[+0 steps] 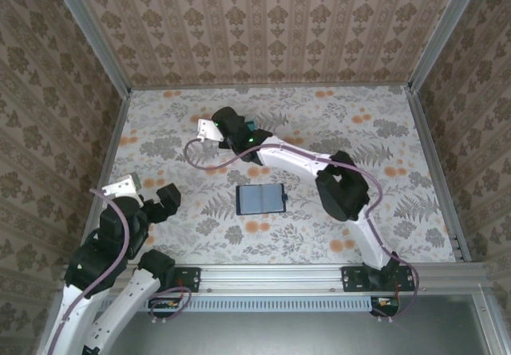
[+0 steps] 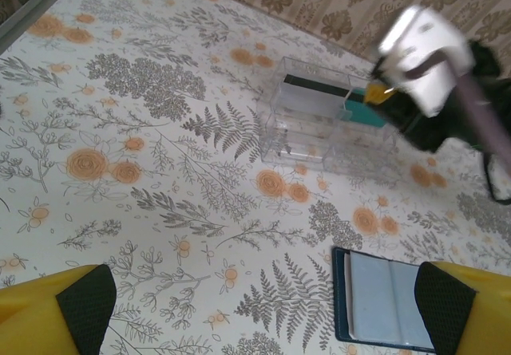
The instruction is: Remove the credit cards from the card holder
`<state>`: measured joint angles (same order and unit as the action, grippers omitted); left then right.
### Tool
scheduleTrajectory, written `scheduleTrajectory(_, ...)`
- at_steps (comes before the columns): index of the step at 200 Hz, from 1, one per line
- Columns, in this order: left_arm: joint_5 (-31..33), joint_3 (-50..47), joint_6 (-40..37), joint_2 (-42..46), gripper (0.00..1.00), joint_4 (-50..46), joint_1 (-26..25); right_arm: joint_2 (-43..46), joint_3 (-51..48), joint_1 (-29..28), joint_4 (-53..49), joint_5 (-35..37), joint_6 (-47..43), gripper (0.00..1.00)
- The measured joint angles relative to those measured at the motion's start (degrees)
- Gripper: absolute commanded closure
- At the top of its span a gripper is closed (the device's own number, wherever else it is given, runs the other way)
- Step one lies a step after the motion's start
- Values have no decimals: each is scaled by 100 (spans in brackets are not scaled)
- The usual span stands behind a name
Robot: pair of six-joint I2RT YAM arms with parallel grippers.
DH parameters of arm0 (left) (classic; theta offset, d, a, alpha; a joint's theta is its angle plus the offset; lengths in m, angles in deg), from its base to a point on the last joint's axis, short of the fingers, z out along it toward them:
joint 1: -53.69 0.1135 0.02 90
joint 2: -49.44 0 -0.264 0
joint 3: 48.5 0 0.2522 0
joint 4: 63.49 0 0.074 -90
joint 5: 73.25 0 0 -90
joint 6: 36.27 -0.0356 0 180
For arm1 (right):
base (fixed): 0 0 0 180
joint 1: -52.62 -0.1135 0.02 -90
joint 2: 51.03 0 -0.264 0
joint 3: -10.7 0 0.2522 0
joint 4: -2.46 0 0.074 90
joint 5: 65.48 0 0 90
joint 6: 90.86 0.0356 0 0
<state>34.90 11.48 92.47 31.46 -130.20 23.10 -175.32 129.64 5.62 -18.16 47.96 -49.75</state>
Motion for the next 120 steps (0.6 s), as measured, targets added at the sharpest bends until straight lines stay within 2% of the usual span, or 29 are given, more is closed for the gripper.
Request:
scheduleTrajectory(47, -175, -90, -22, -664, 0, 393, 0, 1906, -1657, 57, 428, -146, 1108, 50)
scheduleTrajectory(59, -208, -103, -59, -931, 0, 551, 7, 2369, -2094, 122, 498, -179, 1475, 37)
scheduleTrajectory(83, -162, -79, -153, -1707, 0, 863, 33, 3298, -2962, 391, 579, -273, 2319, 29)
scheduleTrajectory(101, -22, 39, -273, -2433, 0, 1051, 31, 3995, -3674, 678, 684, -343, 2889, 1)
scheduleTrajectory(120, 203, 122, -551, -3108, 0, 1453, 33, 4715, -4354, 1036, 713, -361, 3467, 0)
